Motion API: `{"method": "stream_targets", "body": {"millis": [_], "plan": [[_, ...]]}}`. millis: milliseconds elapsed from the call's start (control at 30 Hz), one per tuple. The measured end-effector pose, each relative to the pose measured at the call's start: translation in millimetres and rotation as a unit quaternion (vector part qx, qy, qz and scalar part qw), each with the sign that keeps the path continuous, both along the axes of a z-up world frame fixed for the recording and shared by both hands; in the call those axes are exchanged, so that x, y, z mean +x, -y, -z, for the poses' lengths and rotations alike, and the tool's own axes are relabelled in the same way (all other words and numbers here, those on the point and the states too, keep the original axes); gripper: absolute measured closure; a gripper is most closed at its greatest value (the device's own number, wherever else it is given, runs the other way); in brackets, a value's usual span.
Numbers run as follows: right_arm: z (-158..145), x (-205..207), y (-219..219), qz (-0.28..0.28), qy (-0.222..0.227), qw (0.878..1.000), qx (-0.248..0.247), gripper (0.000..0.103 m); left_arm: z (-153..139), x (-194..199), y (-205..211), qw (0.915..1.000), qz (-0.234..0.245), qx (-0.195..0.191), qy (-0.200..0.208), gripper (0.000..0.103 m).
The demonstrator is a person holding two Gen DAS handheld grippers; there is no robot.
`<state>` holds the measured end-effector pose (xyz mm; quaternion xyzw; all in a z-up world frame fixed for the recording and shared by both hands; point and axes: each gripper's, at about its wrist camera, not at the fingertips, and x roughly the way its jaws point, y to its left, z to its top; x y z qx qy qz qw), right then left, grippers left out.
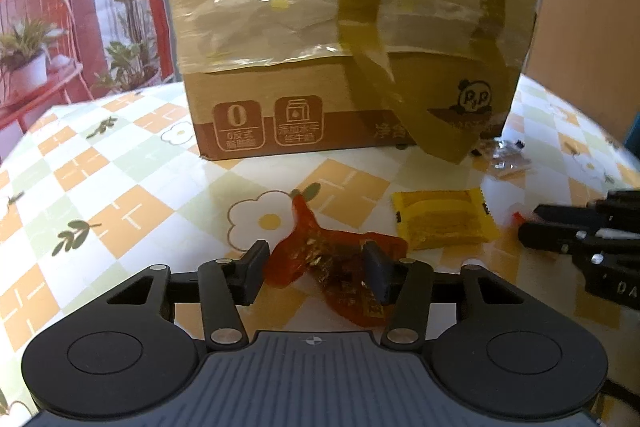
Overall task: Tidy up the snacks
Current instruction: 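Lift both held snacks and carry them over the box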
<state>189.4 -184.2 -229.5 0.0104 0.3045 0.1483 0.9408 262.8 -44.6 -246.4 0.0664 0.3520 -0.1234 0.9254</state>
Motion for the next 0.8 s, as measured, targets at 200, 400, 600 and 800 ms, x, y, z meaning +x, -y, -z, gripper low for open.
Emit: {"method": "stream_targets", "body": {"millis": [200, 400, 600, 800], "plan": [[-0.2, 0.1, 0.1, 0.0, -0.001, 1.0, 0.0, 0.081, -4.0, -1.5, -3.5, 0.9998, 0.0, -0.021, -0.003, 0.079], [-0.5, -0.6, 0.5, -0.002, -0.001, 1.0, 0.002, 0.081, -13.5, -6.1, -9.5, 0.999, -0.01, -0.043, 0.006, 0.08], [-8.7, -6.9, 7.6, 0.003, 0.012, 1.0, 0.02, 0.081, -51.4, -12.1, -23.1, 0.9967, -0.012, -0.066, 0.047, 0.08], [-44.6, -10.1, 23.2, 0.021, 0.057, 0.997, 0.037, 0.081, -101.9, -12.2, -30.5, 0.9911, -0.008, -0.08, 0.106, 0.08]]}}
